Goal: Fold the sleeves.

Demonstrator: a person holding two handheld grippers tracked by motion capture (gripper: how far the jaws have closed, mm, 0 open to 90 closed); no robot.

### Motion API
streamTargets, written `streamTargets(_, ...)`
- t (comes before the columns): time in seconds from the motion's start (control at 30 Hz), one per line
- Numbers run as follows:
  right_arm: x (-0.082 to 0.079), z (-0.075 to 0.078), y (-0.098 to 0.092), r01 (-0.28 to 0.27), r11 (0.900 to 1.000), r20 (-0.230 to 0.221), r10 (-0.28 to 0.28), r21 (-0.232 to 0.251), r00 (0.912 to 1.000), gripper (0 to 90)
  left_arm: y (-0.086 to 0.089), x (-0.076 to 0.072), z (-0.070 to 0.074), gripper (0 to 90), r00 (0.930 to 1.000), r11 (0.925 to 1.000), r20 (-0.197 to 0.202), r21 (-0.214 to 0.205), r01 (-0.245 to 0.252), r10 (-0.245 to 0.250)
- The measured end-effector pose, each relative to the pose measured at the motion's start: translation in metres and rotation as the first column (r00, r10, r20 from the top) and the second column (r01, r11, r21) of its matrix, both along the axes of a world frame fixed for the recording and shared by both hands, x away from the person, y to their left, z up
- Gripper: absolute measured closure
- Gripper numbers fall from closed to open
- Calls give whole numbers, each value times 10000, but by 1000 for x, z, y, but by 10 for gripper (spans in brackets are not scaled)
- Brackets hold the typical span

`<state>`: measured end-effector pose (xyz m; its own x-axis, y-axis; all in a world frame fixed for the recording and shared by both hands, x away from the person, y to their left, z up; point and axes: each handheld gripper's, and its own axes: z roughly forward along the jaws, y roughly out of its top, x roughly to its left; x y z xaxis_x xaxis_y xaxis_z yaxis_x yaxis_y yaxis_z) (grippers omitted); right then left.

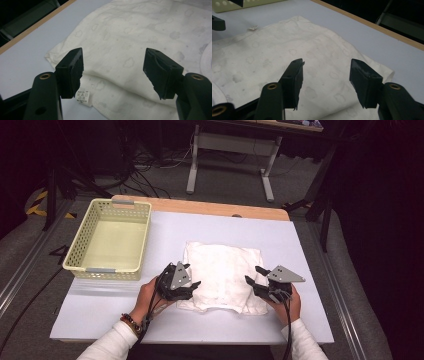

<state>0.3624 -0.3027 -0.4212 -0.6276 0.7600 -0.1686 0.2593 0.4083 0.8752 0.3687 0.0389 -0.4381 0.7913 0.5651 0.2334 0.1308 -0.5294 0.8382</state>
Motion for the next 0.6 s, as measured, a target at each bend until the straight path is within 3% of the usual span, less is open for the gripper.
streamTargets(0.17, -4, 1, 4, -265, 9996, 39, 265, 77, 9996, 410, 10, -6, -1, 253, 9997, 9998, 148, -44, -206, 206)
streamTargets(0.33, -9, 2, 11, -640, 9979, 119, 638, 142, 9979, 370, 20, -13, -4, 170, 10000, 9999, -27, -55, 95, -95)
streamTargets(0.5, -11, 2, 23, -1147, 9928, -188, 1154, 331, 9931, 338, 29, -21, -7, 83, 9998, 9997, -17, 109, 209, -208)
streamTargets(0.6, -12, 0, 36, -1535, 9880, -338, 1540, 147, 9875, 346, 34, -26, -9, 97, 10000, 9998, 48, 196, -6, 5)
